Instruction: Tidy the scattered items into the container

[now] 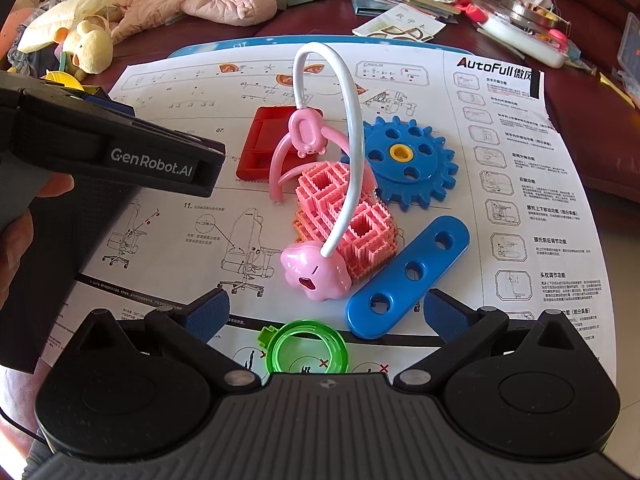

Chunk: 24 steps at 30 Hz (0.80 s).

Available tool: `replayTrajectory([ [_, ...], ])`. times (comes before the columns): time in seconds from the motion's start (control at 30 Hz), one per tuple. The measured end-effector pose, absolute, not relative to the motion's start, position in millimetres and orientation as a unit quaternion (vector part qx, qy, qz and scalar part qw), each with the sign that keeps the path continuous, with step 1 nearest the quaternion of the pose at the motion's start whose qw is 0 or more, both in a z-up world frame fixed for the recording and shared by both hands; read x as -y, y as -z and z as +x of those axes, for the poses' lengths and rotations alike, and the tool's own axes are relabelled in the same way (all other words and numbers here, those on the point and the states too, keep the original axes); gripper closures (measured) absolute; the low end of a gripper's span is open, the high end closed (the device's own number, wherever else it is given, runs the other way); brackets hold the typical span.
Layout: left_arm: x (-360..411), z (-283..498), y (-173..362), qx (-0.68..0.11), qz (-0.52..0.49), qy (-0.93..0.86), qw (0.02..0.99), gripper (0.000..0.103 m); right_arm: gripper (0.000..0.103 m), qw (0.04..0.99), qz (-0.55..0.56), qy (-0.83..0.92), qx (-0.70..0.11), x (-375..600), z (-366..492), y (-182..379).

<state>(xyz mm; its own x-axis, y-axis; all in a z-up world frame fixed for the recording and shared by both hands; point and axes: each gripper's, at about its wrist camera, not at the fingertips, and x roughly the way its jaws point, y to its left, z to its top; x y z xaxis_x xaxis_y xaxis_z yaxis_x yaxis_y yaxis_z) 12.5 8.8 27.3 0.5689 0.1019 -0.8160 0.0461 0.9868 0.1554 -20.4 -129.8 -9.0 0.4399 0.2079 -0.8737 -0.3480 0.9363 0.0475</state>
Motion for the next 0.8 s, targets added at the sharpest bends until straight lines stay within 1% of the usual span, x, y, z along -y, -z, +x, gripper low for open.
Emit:
replayTrajectory([
  [0.37,0.5,43.8,-29.3,-0.448,0.078,0.012,0.89,0.009,0.0,0.844,-0.056,-0.158,-0.51,134.1,-16.3,15.6],
  [0.8,16.9,102.1,-5.1,-0.444,0.072,0.045,0.892,0.008,0.0,0.84,-0.041,-0.149,-0.519,145.8,-4.0,27.0],
])
